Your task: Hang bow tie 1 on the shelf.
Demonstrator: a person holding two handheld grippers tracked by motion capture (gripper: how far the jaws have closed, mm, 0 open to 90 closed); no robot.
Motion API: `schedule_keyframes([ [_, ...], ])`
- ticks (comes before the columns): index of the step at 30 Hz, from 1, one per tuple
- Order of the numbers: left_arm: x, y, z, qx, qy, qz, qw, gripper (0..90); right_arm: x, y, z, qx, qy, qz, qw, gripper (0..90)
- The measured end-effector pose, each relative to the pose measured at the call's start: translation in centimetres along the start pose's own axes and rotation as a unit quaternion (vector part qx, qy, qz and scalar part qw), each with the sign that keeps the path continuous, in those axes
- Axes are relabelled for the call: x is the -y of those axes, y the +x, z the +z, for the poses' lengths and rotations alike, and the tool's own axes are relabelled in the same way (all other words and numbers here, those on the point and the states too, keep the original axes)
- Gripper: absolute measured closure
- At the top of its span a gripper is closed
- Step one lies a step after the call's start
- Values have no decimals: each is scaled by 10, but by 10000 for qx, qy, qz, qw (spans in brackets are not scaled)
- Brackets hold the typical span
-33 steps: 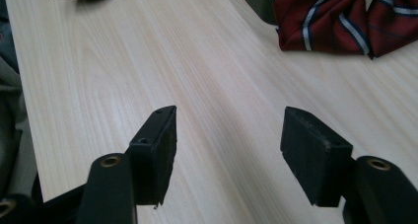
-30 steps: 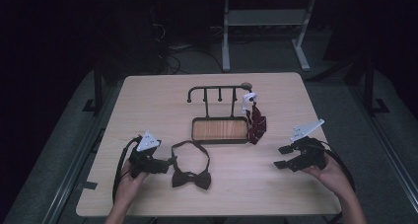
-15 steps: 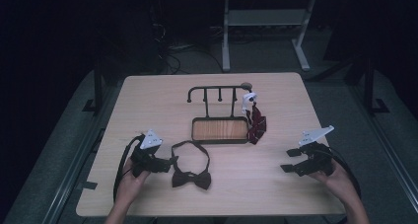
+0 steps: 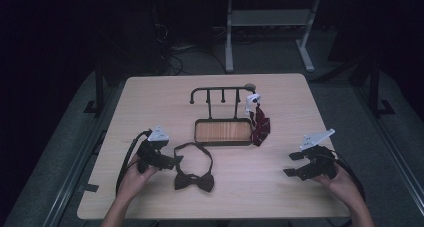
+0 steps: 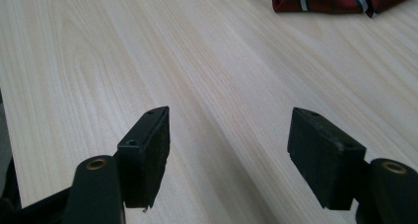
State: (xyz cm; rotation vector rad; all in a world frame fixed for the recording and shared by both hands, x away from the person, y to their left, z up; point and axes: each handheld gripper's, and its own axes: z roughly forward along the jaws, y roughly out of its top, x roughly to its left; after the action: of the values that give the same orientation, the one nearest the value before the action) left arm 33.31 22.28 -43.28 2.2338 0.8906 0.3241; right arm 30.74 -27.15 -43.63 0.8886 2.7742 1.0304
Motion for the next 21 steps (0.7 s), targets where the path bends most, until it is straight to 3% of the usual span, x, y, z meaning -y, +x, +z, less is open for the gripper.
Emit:
schedule_keyframes([
  [3,-2,4,3,-35,208,-80,9997,154,0,0,0,13,-16,-22,10000,320],
  [4,-3,5,5,-28,384,-121,9992,154,0,0,0,24,-20,-23,10000,318],
  [5,-5,7,6,-7,450,-45,9990,154,0,0,0,40,-14,4,10000,317],
  [7,-7,7,7,32,498,41,9987,155,0,0,0,13,-38,-21,10000,319],
  [9,-8,7,7,8,496,40,9988,246,0,0,0,27,-31,-21,10000,319],
  [10,-9,6,8,39,458,27,9989,246,0,0,0,39,-32,-28,10000,319],
  [14,-12,6,14,66,640,61,9979,313,0,1,0,73,-21,-38,10000,320],
  [16,-16,8,17,-16,767,106,9970,338,0,1,-1,72,-61,-26,10000,320],
  [21,-21,15,22,57,773,68,9970,427,-1,2,-1,119,-75,-68,9999,320],
])
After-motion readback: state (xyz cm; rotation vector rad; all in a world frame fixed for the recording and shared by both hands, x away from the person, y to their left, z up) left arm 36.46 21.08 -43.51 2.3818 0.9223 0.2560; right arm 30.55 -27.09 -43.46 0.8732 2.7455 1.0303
